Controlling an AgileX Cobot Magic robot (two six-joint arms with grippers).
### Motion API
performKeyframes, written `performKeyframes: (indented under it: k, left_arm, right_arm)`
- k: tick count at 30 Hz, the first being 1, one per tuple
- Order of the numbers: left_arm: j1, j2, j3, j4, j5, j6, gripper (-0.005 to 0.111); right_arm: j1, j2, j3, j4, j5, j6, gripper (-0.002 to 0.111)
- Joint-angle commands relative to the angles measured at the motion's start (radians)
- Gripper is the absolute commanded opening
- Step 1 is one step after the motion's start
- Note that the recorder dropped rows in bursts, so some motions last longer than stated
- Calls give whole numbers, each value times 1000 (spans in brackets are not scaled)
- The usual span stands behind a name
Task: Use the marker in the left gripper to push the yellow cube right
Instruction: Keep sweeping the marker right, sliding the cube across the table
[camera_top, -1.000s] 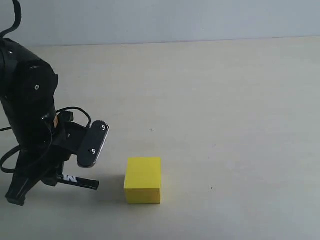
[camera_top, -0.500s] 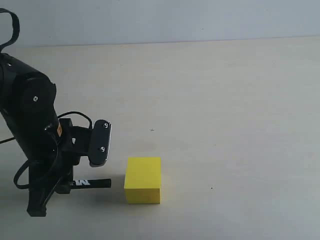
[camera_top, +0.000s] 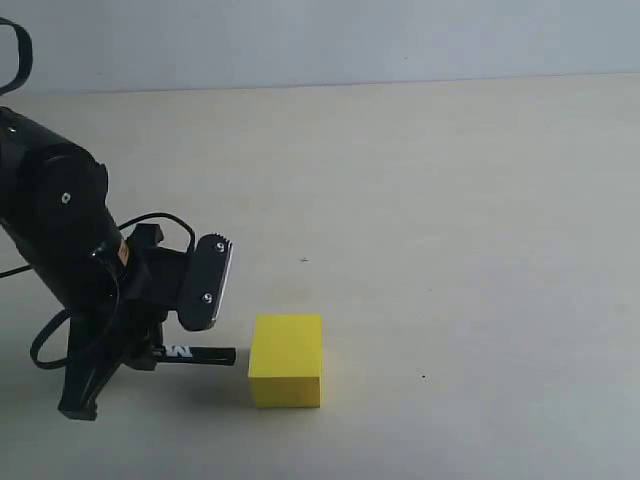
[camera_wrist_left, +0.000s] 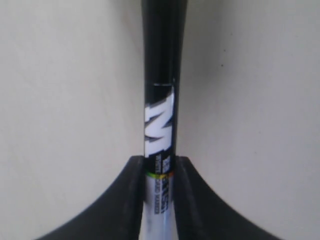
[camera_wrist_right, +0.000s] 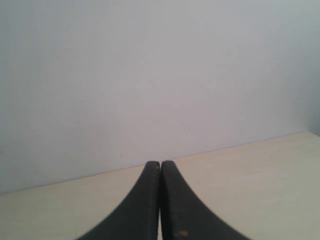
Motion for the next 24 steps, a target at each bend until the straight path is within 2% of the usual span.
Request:
performKeyframes:
  k: [1,8,9,12,15,18,24]
  left_arm:
    - [-30,-8,4,-20,-23,9,0]
    - [-154,-1,-73,-69,-37,7,0]
    - [-154,-1,-78,-67,-34,9,0]
    - [-93,-1,-82,-65,24,-34,0]
    - [-81,-1,-76,-65,103,-93,0]
    - [-104,-1,-64,-72,83,-114,0]
    - [-121,2,-68,-121,-67,-114,0]
  right_arm:
    - [-5,-6,4,0,-1,0,0]
    - [-5,-6,4,0,-1,0,0]
    - [-5,-6,4,0,-1,0,0]
    - [-5,-6,4,0,-1,0,0]
    - [-5,-6,4,0,-1,0,0]
    - [-5,-6,4,0,-1,0,0]
    - [-5,-6,4,0,-1,0,0]
